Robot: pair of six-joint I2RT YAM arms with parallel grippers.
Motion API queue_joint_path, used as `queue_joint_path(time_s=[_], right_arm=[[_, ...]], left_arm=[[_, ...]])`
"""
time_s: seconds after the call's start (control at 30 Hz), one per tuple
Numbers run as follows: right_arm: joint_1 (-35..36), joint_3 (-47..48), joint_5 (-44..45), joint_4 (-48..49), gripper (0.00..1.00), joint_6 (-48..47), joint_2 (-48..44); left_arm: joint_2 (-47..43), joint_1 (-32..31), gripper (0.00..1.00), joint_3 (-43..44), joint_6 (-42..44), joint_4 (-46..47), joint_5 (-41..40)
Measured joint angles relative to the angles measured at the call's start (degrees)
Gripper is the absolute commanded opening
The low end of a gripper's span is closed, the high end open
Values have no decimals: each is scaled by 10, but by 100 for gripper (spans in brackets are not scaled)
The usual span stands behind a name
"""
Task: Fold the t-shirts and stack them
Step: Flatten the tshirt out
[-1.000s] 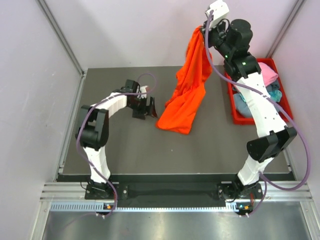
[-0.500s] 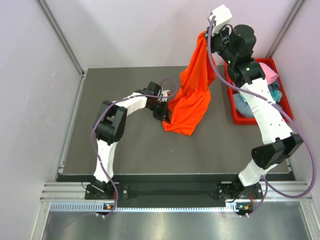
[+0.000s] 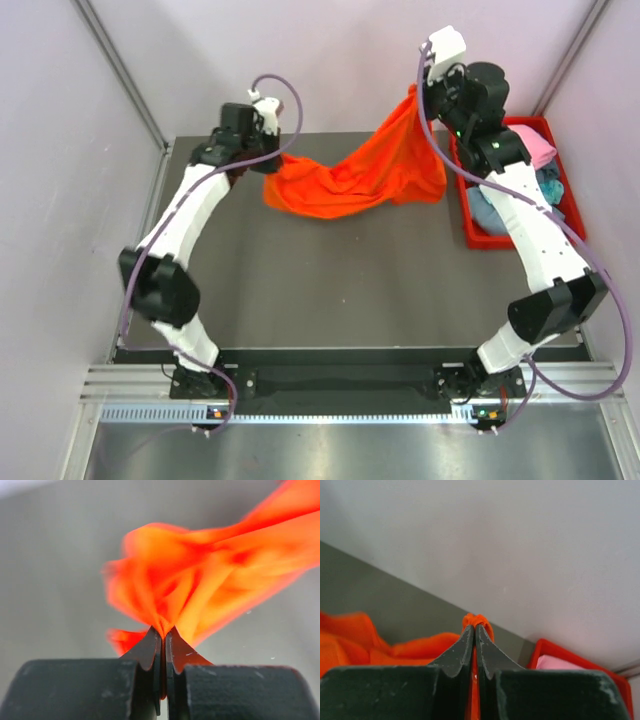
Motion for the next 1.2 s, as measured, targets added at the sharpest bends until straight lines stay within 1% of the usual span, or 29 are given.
queue_joint_path(time_s=[0.13,0.2,0.27,0.33,0.37,0.4,0.43,0.5,0.53,0.57,0.6,0.67,0.77,0.97,1.03,1.2], right_arm=[[-1,-78,-15,-40,0,30,-54],[-1,-121,-27,-61,0,43,-84],[-1,-170,-41,-91,0,55,-116],[-1,-218,-59,-116,0,66,-144],[-1,-238,-70,-130,0,74,-154],[-1,-256,-82,-143,0,81,-160],[-1,-275,-97,-158,0,89,-164],[-1,-304,-126,-179,18,102,-164],[-1,-319,-142,-194,27,105,-162],[-1,-323,-154,-210,47,104,-158],[-1,-325,-165,-222,55,104,-153],[-1,-322,-177,-229,71,94,-139],[-1,-287,-174,-232,73,78,-109],[-1,-194,-169,-193,66,57,-6],[-2,-176,-168,-183,65,52,35],[-6,-162,-160,-176,64,48,132]], left_arm=[[-109,-2,2,3,21,-16,3],[-151,-6,3,-18,21,-28,14],[-188,-10,4,-67,17,-42,29],[-204,-10,4,-123,6,-66,39],[-205,-10,7,-151,1,-74,42],[-202,-10,20,-182,-6,-86,44],[-196,-10,49,-205,-11,-96,47],[-186,-9,75,-249,-28,-121,54],[-182,-9,76,-262,-35,-134,58],[-178,-9,78,-267,-43,-147,62],[-177,-9,79,-267,-47,-151,61],[-177,-9,80,-255,-48,-152,50],[-171,-8,79,-221,-42,-138,28],[-133,-1,78,-203,-35,-99,-10],[-115,2,78,-205,-33,-94,-24],[-106,14,78,-211,-26,-92,-42]])
